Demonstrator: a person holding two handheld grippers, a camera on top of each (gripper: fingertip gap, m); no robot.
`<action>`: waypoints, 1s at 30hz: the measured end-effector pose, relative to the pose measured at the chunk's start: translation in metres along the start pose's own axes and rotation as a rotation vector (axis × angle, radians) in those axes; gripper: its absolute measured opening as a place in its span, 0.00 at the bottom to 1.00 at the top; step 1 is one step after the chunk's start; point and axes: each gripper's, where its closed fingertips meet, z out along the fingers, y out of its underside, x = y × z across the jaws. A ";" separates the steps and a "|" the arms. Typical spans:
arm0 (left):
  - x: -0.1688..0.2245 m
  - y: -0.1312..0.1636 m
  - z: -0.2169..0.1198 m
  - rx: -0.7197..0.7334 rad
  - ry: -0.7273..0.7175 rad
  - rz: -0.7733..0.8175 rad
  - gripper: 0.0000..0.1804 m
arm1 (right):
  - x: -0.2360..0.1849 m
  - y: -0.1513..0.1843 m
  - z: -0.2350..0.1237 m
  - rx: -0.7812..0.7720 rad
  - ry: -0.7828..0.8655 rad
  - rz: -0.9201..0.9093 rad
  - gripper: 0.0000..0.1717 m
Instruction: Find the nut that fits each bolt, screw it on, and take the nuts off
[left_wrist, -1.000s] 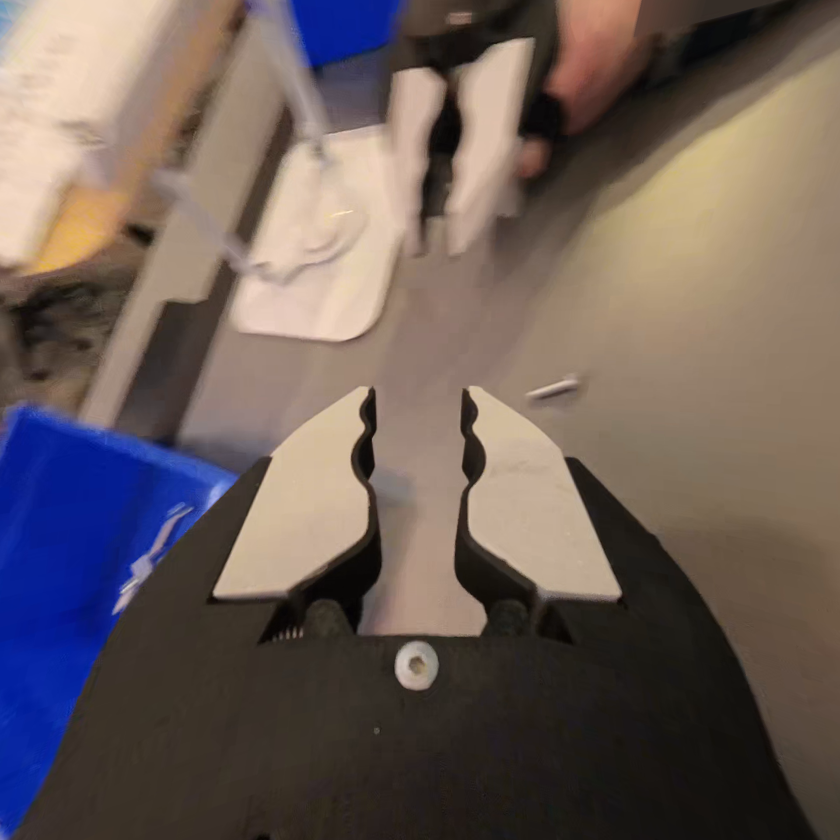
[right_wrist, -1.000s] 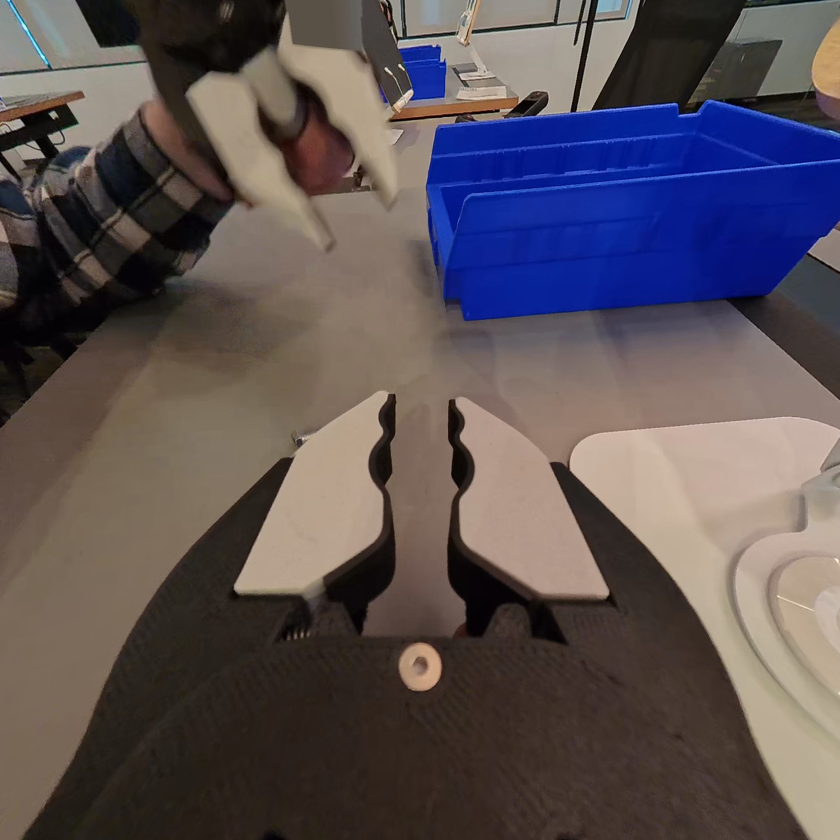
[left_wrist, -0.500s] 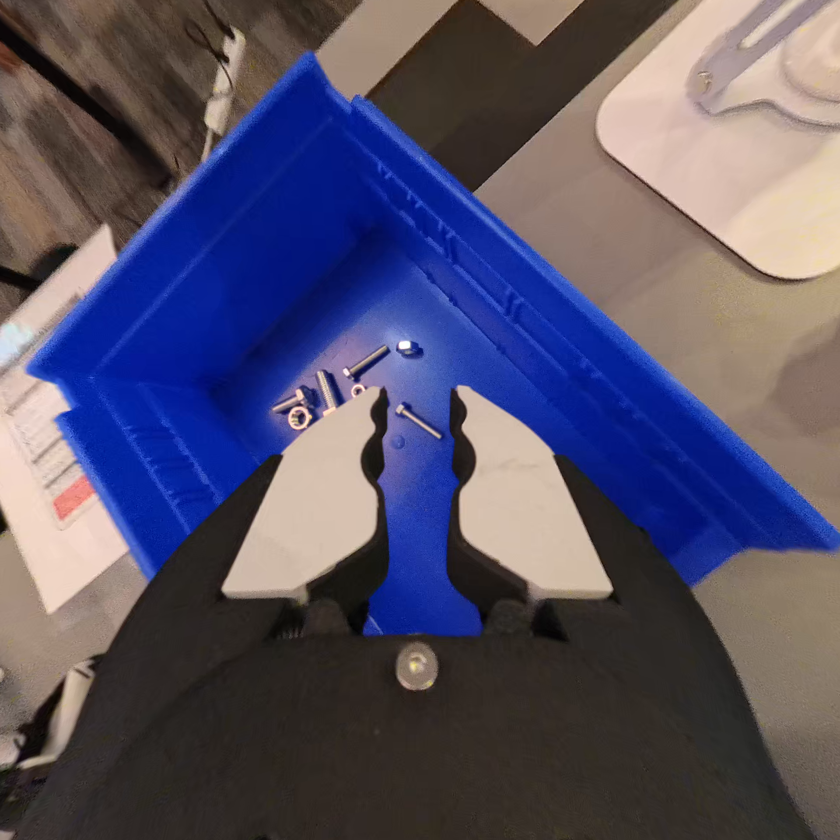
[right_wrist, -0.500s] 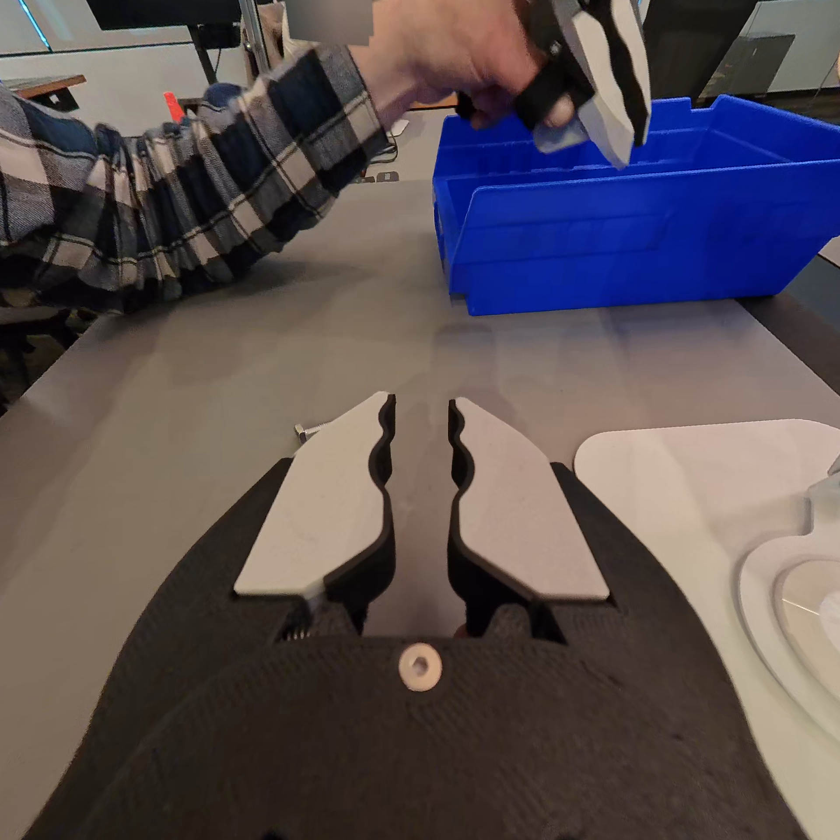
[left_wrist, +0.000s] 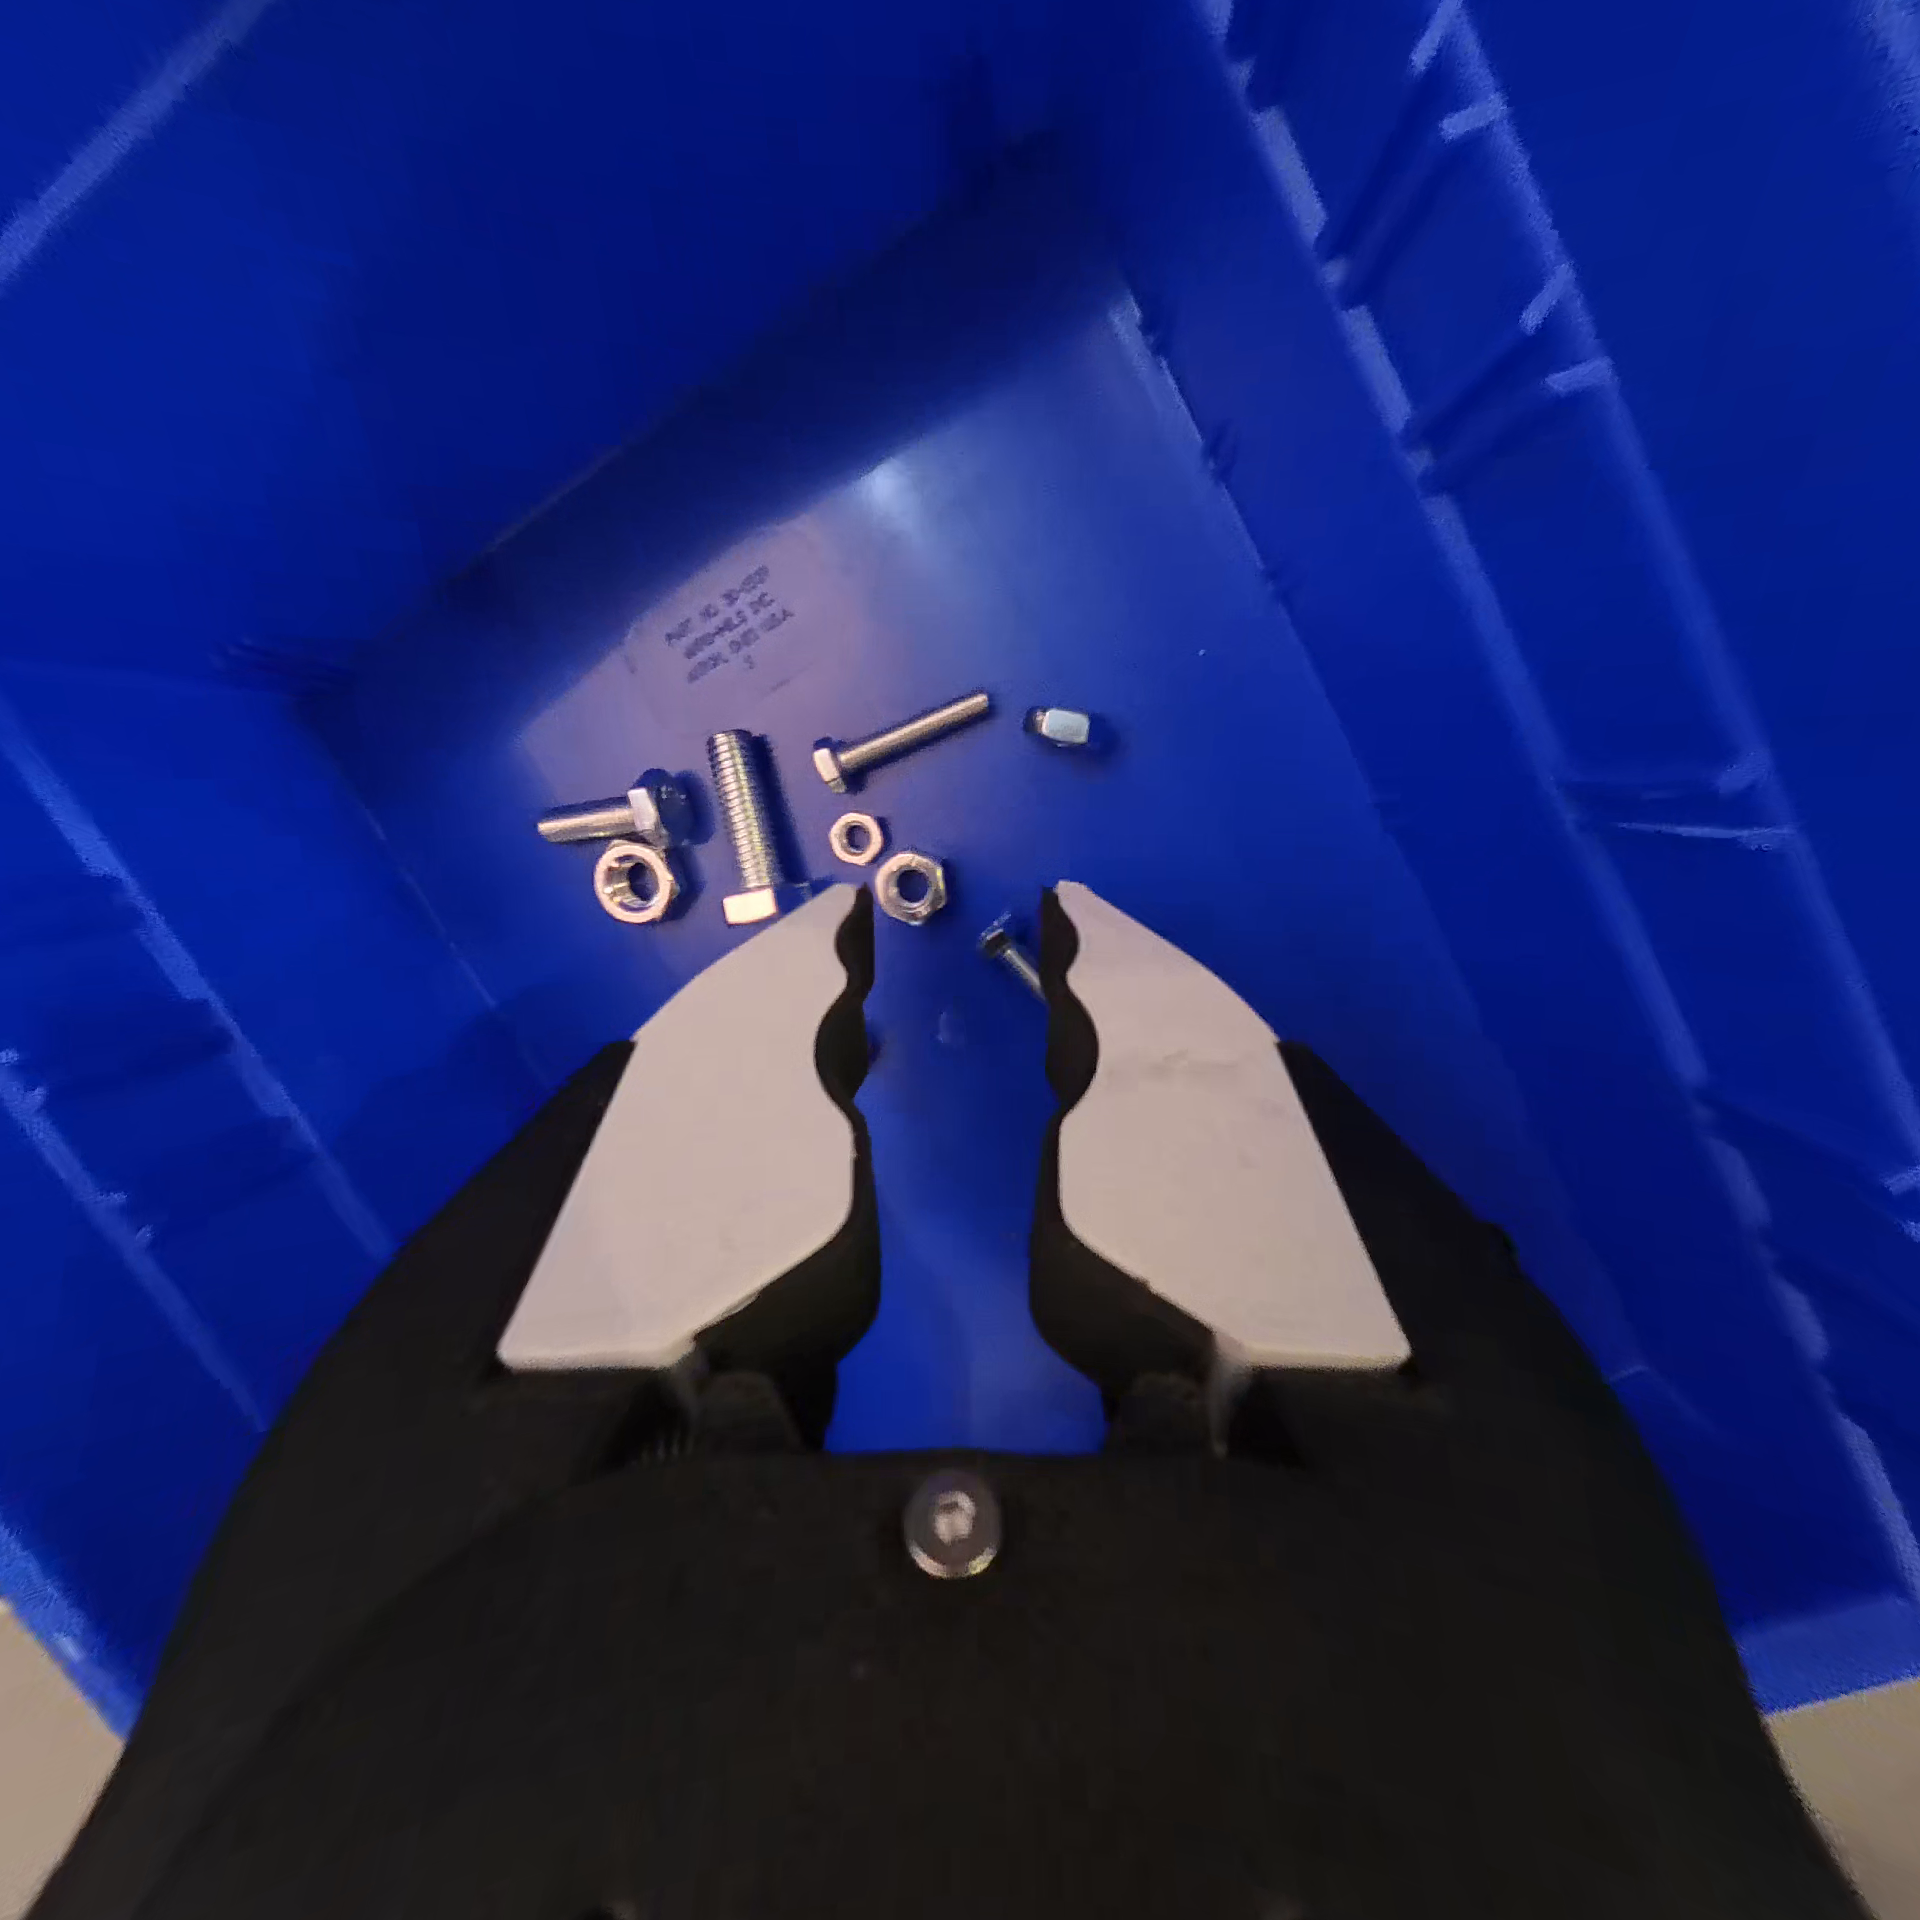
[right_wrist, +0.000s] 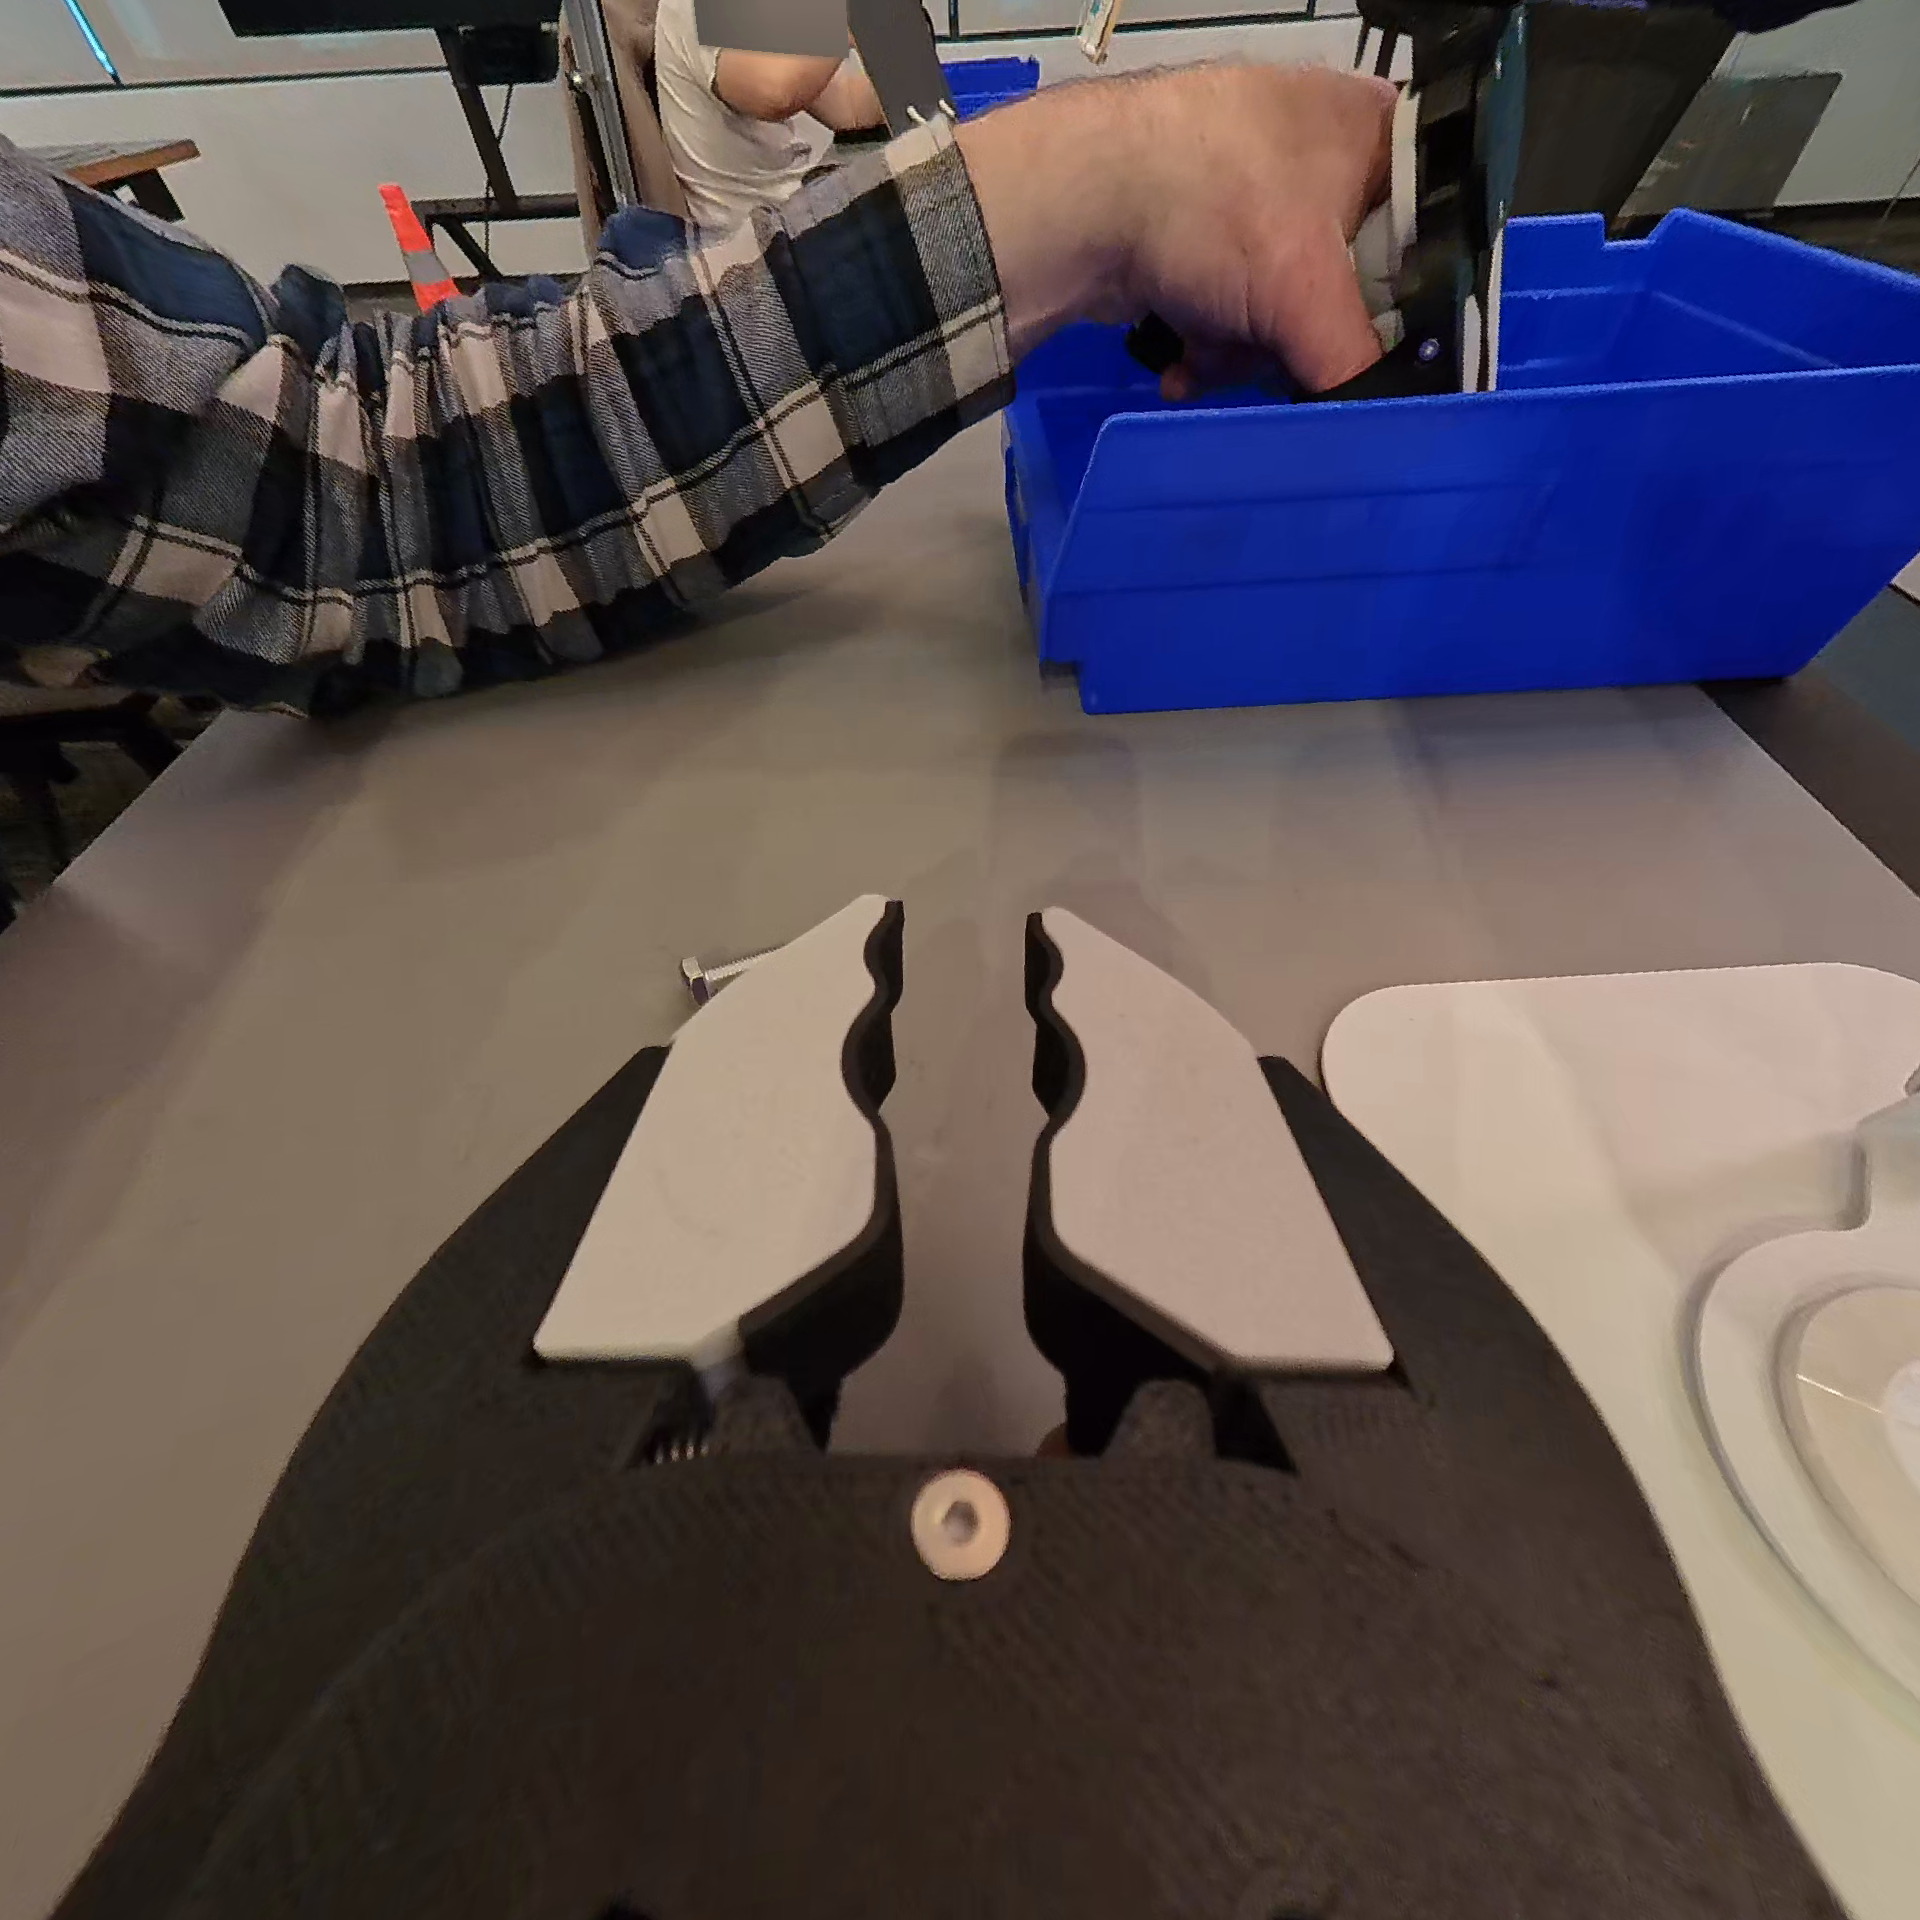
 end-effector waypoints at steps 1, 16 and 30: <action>-0.001 0.001 0.002 -0.011 -0.001 -0.007 0.17 | 0.000 0.000 0.000 0.000 0.000 0.000 0.13; -0.007 0.005 0.017 -0.020 0.009 -0.034 0.08 | -0.001 0.000 0.000 -0.001 -0.005 -0.003 0.13; 0.019 -0.011 -0.080 0.241 -0.036 0.051 0.08 | -0.002 0.000 -0.001 0.001 -0.004 -0.007 0.13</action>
